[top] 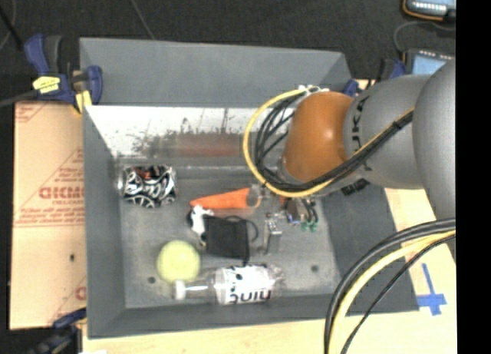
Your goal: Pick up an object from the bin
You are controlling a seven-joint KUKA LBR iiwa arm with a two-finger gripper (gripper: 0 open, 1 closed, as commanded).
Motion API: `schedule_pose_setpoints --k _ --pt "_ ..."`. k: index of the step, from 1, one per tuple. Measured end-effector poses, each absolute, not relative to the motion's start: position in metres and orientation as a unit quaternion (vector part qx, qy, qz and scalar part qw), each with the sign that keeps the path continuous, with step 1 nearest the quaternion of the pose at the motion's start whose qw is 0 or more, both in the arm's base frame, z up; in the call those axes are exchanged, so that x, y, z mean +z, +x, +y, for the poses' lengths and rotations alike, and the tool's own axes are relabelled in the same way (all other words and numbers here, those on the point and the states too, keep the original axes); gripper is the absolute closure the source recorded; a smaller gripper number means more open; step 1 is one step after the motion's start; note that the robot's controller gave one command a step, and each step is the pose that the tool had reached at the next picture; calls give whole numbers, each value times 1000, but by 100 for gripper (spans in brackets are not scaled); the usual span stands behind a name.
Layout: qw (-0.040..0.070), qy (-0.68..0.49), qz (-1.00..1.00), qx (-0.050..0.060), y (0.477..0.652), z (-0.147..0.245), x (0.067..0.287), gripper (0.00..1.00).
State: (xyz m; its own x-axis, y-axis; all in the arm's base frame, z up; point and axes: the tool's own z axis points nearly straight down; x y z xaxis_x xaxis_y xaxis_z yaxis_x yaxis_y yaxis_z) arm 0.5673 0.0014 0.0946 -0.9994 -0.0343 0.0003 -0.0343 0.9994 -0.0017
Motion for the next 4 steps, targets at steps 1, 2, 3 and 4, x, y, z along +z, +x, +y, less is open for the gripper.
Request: schedule_pose_setpoints --k 1,2,3,4 --pt "-9 25 -1000 2 589 52 82 0" --pt "-6 36 -999 1 592 121 77 100" --pt "-5 38 -999 1 592 114 77 100" --pt "-5 -7 -1000 1 606 150 120 100"
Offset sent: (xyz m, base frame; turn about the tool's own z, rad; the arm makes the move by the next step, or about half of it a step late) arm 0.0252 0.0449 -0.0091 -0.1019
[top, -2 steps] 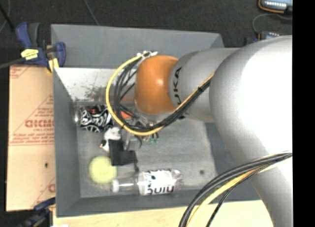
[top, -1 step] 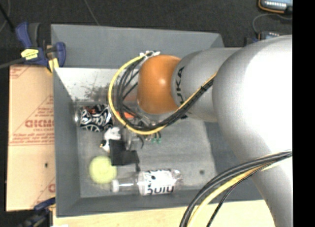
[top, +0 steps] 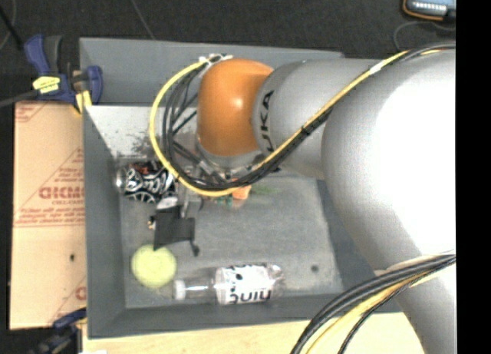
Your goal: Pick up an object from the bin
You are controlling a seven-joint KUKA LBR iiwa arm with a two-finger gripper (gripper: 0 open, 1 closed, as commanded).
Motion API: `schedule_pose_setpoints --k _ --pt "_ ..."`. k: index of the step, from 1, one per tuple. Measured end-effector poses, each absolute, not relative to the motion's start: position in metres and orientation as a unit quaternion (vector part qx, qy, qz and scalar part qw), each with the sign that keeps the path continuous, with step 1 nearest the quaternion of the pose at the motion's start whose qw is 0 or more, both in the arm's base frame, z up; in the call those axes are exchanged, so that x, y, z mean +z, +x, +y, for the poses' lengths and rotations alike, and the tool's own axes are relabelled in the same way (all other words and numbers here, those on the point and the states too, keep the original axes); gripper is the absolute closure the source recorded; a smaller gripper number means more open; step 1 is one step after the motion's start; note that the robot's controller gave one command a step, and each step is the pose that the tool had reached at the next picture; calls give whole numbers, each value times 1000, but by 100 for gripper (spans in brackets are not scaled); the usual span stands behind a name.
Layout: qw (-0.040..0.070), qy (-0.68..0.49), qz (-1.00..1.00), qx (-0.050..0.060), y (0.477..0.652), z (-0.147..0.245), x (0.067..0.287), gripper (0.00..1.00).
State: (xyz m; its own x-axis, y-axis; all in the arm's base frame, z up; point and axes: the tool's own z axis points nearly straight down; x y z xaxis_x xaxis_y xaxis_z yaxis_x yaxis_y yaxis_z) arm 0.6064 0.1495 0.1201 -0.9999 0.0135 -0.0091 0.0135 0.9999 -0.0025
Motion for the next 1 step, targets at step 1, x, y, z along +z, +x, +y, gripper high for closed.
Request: schedule_pose_setpoints --k 1 --pt "7 30 1000 2 595 161 146 100"
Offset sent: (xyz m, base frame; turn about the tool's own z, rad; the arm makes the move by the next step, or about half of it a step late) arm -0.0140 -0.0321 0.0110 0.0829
